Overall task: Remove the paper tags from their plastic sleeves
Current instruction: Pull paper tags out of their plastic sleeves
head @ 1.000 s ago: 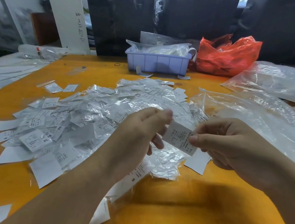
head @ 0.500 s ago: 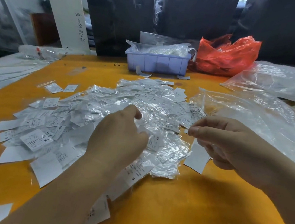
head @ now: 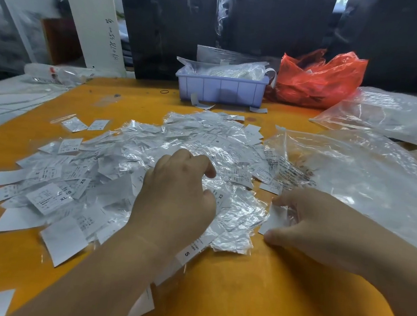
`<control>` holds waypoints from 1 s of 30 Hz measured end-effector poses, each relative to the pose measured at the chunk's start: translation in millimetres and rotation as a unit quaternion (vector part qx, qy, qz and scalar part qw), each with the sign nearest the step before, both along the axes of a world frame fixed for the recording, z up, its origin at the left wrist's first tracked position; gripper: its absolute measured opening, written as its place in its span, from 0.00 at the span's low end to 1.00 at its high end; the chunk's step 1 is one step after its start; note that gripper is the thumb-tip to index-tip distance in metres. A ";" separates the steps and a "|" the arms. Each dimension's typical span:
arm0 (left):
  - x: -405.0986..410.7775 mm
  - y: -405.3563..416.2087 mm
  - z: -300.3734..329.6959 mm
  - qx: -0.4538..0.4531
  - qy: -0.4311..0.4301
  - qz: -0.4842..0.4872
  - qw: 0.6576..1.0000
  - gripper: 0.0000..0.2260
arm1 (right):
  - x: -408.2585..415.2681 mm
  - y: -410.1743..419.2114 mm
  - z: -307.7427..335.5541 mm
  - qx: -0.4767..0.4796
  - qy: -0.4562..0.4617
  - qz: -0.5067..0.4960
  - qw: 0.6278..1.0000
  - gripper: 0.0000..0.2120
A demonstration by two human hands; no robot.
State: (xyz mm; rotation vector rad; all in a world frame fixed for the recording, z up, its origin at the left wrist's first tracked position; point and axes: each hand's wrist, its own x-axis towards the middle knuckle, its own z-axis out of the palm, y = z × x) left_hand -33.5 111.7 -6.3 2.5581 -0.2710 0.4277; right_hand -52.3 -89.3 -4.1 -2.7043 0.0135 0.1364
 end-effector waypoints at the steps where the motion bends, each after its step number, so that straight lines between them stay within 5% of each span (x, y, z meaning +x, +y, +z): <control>1: 0.0 -0.5 -0.4 -0.005 0.006 -0.003 1.000 0.11 | 0.2 0.8 -1.1 0.002 -0.013 0.007 1.000 0.20; 6: 0.3 -0.9 -1.0 -0.023 0.018 -0.008 1.000 0.10 | 2.1 -0.2 -6.2 0.032 -0.073 0.017 0.997 0.06; 30: 0.0 -2.4 -4.1 -0.031 0.053 -0.046 0.997 0.08 | 3.3 2.7 -3.2 -0.007 -0.033 0.014 0.999 0.05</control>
